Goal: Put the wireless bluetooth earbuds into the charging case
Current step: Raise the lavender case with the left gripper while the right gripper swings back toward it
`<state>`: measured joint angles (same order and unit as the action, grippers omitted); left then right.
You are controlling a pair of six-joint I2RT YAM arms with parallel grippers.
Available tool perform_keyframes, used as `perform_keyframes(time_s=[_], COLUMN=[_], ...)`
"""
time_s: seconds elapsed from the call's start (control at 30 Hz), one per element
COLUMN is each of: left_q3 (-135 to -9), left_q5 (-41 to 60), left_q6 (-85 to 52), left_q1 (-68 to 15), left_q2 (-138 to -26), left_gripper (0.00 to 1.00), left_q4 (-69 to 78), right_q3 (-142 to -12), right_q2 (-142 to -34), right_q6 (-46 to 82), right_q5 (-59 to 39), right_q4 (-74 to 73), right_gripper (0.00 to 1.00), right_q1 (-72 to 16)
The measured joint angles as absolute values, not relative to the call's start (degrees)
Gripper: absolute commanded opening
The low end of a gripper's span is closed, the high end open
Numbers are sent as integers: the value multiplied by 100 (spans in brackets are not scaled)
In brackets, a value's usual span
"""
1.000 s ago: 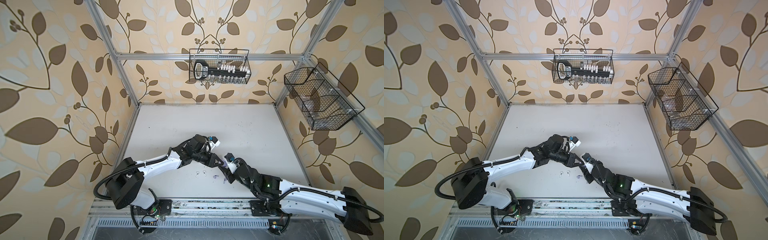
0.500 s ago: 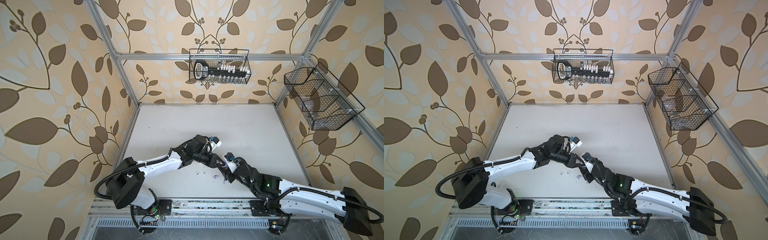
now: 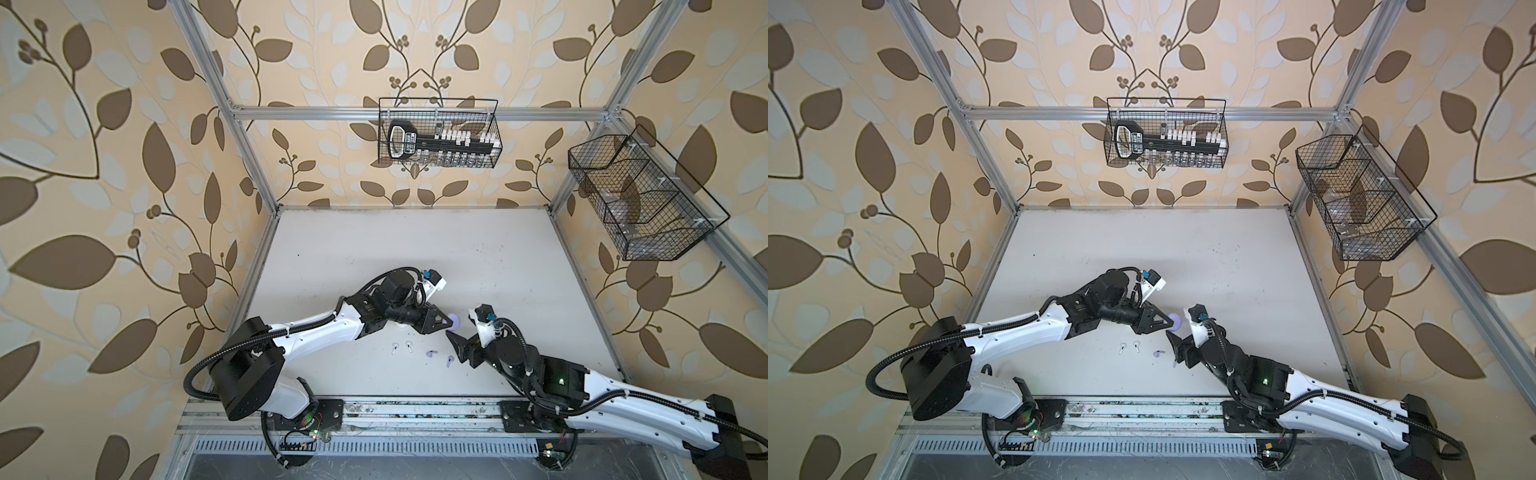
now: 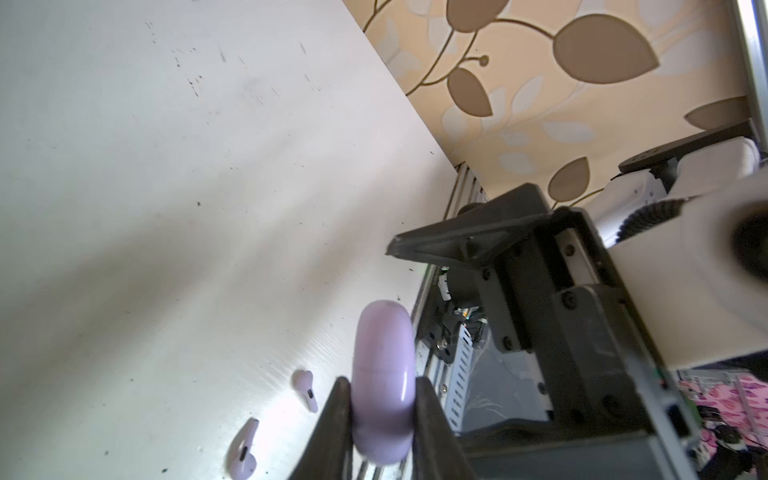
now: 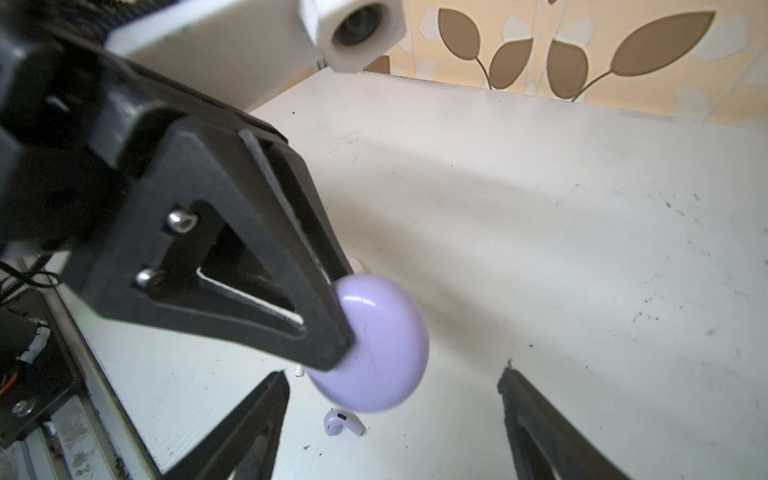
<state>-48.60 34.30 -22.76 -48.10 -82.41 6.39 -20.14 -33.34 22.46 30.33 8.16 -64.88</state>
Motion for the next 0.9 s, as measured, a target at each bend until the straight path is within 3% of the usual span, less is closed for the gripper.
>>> perform_keyframes(time_s=[0.23,0.4,0.57,0.63,0.73,0.9], left_q3=[-4772,-4722,-4366,-4167,-3948,-3900], left_q5=[2746,2672,2685,2685,2676,2679], left_q6=[-1785,-1610,-1485,-1466,-1404,-1313], left_q1=[-4805,-4807,-4807,-4807,-4805,-4805], left_q2=[-8580,-8589,-8589,-8586,-8580,-8552], left_gripper=[15,20,22,14,12,15], left_q4=[923,1284,1817,1962,2115,2237], right_q3=[-2086,-2268,-2261,-2259,-2259,-2257], right_q2=[-3183,-3667,-3413,-3227,-3162,-3597], right_q6=[3107,3516,3588,3586,3601,3627], right_q5=[3299,3122,2224,1780,1048,283], right_q4=[1846,2386,2366,2224,1918,1516], right_gripper=[84,84,84,84,83,82], right_q1=[-6372,-5472,-4523,-4268,-3916,-3776])
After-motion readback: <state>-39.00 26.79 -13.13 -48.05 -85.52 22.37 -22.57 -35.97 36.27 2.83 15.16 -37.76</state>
